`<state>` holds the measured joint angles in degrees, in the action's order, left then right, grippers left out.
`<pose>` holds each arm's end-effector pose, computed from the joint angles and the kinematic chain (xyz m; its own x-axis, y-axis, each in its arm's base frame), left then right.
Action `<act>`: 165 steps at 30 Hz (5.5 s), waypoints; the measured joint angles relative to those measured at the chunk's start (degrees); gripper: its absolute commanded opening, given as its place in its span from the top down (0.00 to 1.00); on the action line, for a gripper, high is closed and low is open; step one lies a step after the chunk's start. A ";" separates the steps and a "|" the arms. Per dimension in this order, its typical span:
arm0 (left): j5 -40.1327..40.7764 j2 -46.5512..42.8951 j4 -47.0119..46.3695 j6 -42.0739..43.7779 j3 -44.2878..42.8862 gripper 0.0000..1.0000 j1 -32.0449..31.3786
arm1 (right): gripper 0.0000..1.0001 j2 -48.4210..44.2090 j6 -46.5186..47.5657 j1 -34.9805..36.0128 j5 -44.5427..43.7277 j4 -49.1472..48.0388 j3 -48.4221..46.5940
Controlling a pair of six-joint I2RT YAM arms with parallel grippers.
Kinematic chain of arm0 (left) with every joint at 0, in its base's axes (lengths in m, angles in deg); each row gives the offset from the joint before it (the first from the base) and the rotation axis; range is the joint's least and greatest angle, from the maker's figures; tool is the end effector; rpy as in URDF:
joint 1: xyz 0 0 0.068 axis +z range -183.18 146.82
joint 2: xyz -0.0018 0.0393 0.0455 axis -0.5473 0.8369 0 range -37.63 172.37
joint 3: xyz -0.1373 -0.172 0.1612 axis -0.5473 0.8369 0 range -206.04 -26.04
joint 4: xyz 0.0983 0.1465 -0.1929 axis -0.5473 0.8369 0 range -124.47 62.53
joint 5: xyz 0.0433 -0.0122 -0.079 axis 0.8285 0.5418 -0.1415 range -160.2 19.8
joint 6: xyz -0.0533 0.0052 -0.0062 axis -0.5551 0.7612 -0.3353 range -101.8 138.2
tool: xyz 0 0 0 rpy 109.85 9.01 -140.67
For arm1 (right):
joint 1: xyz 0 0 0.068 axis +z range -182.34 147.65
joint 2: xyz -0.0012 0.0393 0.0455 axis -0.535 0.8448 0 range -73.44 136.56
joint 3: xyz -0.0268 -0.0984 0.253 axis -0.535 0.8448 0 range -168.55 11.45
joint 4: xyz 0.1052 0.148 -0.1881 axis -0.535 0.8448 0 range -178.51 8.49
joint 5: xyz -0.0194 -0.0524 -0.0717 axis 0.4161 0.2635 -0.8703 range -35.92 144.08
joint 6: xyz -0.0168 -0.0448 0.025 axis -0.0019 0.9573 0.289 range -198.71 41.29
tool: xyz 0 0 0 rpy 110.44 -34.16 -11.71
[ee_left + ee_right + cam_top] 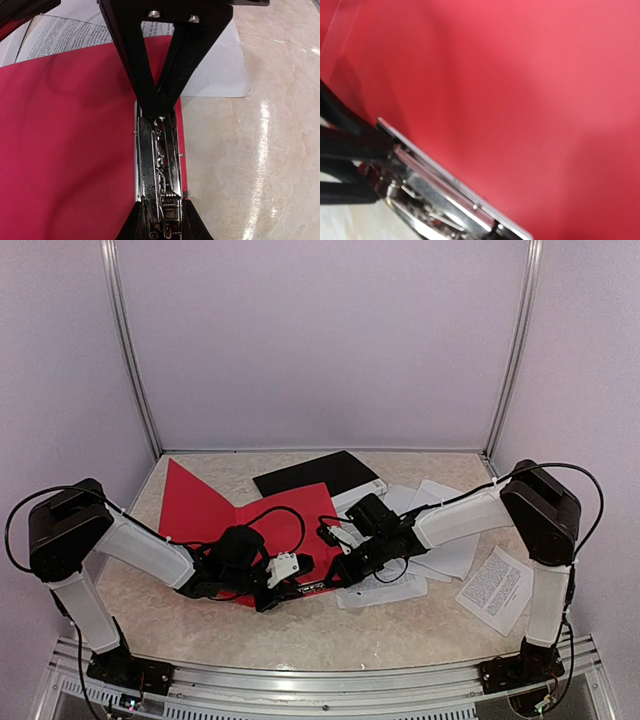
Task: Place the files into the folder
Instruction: Open the spring clip on the folder.
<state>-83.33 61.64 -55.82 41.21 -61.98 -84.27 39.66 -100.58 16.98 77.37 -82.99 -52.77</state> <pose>0.1865 -0.2439 0.1094 -0.0491 0.6667 -0.7437 0.9593 0.2387 0.1506 0.2449 0.3064 0.1245 -0.8072 -0.4142 -0.4206 -0.5883 0.6232 0.5153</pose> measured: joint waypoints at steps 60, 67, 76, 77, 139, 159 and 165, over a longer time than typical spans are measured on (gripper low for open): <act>5.53 0.35 -1.68 -3.58 -8.55 0.39 -1.73 | 0.54 -17.75 -0.42 -2.34 -10.67 -10.80 11.02; 5.55 5.09 -1.29 -3.06 -15.04 0.44 -1.73 | 0.56 -20.72 -2.51 -5.03 -13.18 -9.64 15.93; 2.56 6.82 2.40 -3.37 -15.52 0.63 -1.73 | 0.59 -21.92 -3.32 -5.64 -13.57 -9.73 17.75; 2.54 6.99 2.60 -3.41 -15.76 0.66 -1.73 | 0.59 -21.92 -3.34 -5.66 -13.55 -9.73 17.75; 17.35 -14.16 9.49 -17.57 0.83 0.42 -1.79 | 0.76 -4.04 2.95 5.03 -11.63 -2.73 0.90; 33.66 -22.53 17.11 -26.49 0.85 0.37 -1.75 | 0.77 1.09 2.93 10.38 -14.08 -0.26 -7.50; 37.79 -23.39 19.08 -29.14 0.85 0.35 -0.61 | 0.75 1.49 2.36 12.31 -14.84 0.37 -8.70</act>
<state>-45.54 38.25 -36.74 12.07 -61.13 -84.89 41.15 -98.22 29.28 62.52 -82.62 -61.47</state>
